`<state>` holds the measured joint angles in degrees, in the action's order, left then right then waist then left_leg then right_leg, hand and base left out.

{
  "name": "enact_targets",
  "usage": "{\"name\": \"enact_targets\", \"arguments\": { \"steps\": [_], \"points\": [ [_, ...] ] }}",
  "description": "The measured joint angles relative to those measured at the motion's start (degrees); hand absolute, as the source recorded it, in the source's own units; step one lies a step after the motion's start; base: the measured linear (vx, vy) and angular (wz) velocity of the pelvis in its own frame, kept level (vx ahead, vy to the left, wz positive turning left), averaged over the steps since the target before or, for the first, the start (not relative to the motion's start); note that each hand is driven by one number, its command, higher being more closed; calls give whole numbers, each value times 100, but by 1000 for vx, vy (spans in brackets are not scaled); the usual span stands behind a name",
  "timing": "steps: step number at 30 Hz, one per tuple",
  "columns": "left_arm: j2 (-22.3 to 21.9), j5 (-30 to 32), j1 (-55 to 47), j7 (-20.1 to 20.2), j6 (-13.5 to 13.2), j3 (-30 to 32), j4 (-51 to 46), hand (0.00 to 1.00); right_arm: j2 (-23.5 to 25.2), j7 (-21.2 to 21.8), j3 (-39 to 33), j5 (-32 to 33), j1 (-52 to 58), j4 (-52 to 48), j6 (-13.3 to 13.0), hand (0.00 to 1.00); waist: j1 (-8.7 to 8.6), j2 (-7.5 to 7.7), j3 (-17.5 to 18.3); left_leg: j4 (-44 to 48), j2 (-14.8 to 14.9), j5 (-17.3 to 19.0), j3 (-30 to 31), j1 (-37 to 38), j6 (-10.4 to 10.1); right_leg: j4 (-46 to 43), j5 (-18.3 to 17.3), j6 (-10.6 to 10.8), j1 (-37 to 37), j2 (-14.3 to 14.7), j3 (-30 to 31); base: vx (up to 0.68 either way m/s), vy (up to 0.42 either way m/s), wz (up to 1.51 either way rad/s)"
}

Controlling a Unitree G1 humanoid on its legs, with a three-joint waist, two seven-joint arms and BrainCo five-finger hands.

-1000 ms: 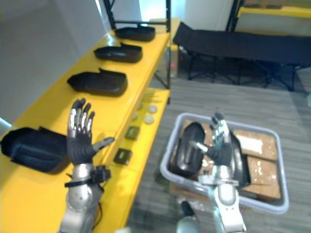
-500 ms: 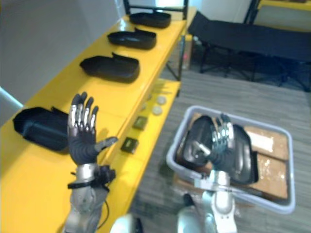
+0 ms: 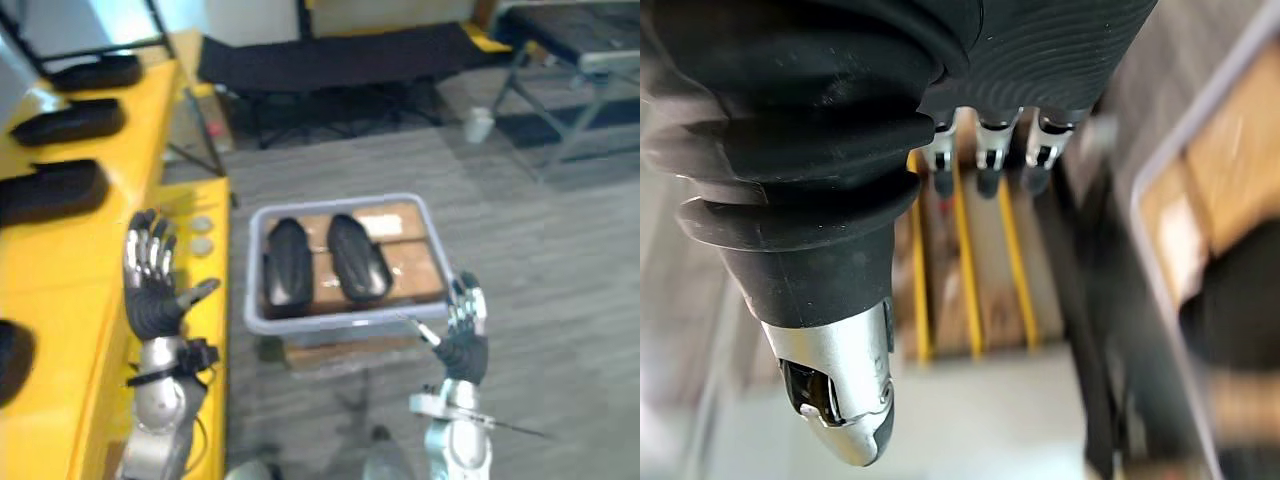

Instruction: Walk over and take plastic housings, then place them on the shelf

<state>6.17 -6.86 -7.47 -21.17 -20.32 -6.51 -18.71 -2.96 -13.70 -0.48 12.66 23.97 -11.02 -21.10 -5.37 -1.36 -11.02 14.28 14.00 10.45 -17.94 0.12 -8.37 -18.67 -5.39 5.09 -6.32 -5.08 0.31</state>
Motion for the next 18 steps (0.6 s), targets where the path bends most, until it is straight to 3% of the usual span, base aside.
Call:
{"name": "enact_targets", "arguments": {
  "steps": [6,10,14,16,18],
  "points": [
    [-5,-119,29,-129,53,-83,39,0,7,-8,-473,66,-7,323,314,0,-44,-71,-27,-224,384,-348,-52,75,-256,711,57,-14,263,407,-61,-38,-142,-12],
    [-76,-218,14,-562,228,-16,210,0,-286,-16,-845,346,-823,909,575,0,18,-145,-270,-294,409,-531,32,-38,-195,728,45,-97,75,441,-232,-133,-66,7],
    [-251,-212,-254,-614,669,-58,637,0,-423,-154,-838,385,-1213,1181,761,0,157,-324,-424,-644,141,-651,242,-56,-20,980,280,-96,41,189,-720,-43,21,-6],
    [-274,-156,-341,-461,1082,-126,1361,0,-434,-249,-850,499,-1357,1510,765,0,149,-394,-420,-766,31,-806,363,-104,-24,1003,398,-49,64,101,-832,86,62,28],
    [-262,-151,-374,-396,1360,-175,1903,0,-444,-340,-949,514,-1591,1890,766,0,155,-376,-457,-810,-67,-866,370,-116,22,1076,437,-4,118,5,-865,82,91,17]
  ]
}}
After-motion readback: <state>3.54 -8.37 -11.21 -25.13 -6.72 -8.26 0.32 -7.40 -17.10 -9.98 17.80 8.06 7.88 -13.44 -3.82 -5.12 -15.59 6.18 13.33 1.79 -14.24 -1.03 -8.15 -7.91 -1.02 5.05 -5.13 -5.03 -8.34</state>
